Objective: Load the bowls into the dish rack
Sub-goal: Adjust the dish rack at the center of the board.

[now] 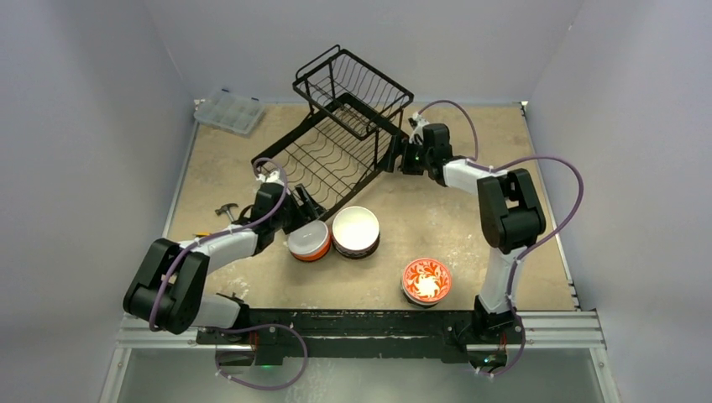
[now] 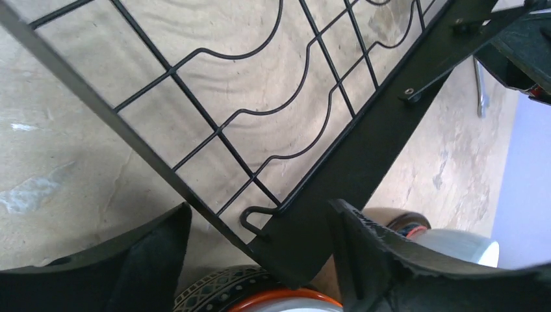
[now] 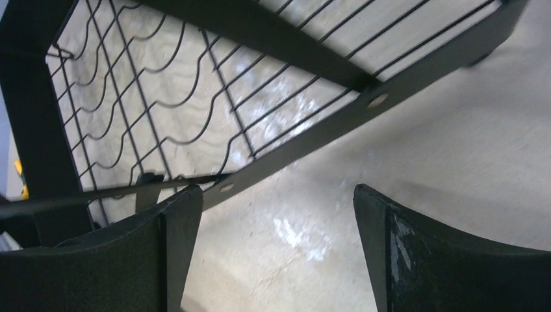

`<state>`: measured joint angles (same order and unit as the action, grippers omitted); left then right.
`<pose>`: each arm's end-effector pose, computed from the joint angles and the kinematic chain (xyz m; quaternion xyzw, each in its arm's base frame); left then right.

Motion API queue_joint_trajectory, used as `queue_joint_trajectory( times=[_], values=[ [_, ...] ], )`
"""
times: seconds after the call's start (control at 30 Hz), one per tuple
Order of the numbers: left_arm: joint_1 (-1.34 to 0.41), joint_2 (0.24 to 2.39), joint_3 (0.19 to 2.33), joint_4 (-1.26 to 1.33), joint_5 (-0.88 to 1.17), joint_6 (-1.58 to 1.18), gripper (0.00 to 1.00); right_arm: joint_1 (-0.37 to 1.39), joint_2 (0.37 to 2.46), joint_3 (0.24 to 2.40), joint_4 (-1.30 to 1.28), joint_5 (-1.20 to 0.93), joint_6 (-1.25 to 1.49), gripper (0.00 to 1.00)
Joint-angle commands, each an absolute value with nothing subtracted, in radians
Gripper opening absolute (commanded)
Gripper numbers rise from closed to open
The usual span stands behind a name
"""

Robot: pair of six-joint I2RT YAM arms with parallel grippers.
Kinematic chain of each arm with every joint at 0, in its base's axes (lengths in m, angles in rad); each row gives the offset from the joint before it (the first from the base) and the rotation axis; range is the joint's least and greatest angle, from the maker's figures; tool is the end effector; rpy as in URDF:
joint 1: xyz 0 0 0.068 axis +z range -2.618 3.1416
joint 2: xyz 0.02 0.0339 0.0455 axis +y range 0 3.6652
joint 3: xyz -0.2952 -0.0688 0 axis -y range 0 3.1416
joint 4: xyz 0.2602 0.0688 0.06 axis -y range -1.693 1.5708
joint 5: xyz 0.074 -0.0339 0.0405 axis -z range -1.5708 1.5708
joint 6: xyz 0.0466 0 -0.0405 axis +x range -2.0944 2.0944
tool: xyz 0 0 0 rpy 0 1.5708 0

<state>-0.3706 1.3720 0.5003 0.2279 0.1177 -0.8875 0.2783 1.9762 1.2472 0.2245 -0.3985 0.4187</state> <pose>0.2509 -0.1033 0.1701 -0.2028 0.8700 -0.3051 0.3299 0.4497 0.1473 0.1997 -0.0411 0.8492 0.3303 0.4100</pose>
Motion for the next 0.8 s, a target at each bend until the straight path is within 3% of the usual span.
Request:
queue_joint_trajectory(
  times=[0.0,0.17,0.4,0.77],
  values=[
    [-0.406,1.343,0.558,0.126,0.235,-0.831,0.77,0.327,1.89,1.149,0.302,-0.384,0.426,0.91],
    [-0.387,1.339,0.623,0.03,0.182,-0.769,0.85,0.33,1.822,1.053,0.392,-0.395,0.454,0.97],
    [-0.332,1.322,0.653,0.007,0.202,-0.743,0.87,0.369,1.789,0.968,0.516,-0.414,0.524,0.99],
    [-0.215,1.256,0.667,-0.04,0.263,-0.709,0.88,0.424,1.893,1.055,0.578,-0.415,0.629,0.97]
  ],
)
